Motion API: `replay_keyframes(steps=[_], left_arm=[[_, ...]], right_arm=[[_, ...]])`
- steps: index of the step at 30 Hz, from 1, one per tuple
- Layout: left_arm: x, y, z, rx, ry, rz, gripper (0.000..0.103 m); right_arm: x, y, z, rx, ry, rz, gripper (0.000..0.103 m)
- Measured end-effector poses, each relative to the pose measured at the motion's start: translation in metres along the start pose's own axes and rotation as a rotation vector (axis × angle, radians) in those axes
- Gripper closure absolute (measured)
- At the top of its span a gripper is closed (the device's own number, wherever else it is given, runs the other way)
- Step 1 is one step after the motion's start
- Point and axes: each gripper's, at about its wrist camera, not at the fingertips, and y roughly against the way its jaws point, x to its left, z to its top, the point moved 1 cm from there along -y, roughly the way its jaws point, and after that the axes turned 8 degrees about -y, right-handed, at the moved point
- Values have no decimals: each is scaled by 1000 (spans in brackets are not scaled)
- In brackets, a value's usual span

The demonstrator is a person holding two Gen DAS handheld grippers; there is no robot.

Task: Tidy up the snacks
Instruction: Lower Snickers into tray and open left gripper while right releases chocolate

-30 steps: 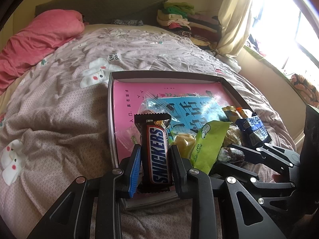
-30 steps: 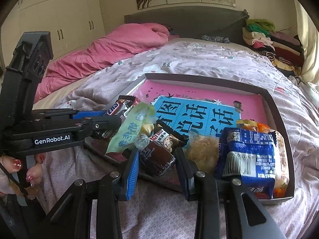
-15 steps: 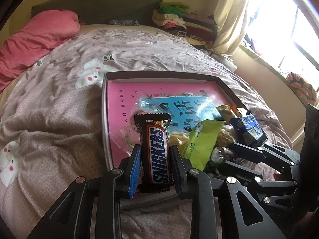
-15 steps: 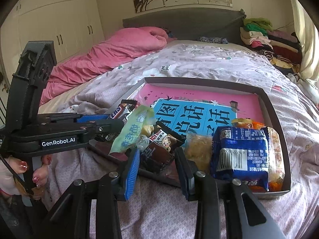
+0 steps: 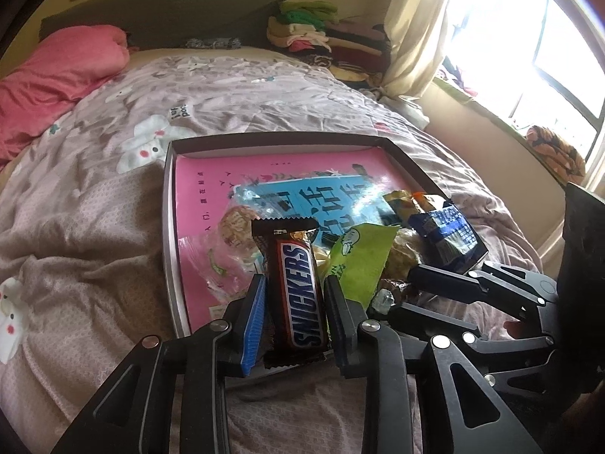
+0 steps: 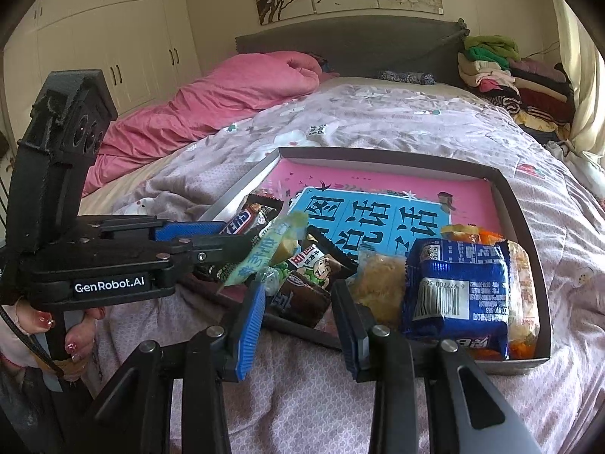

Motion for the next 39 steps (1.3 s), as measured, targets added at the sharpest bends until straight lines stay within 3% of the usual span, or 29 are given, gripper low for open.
replay_keyframes(steps=[14,39], left_arm=[[4,4,2,-15,15,12,51],[4,17,5,-37,37,24,28]], right_arm=[[-3,5,-3,-5,-6,-5,66],[-5,5,-3,-5,-6,-57,59]])
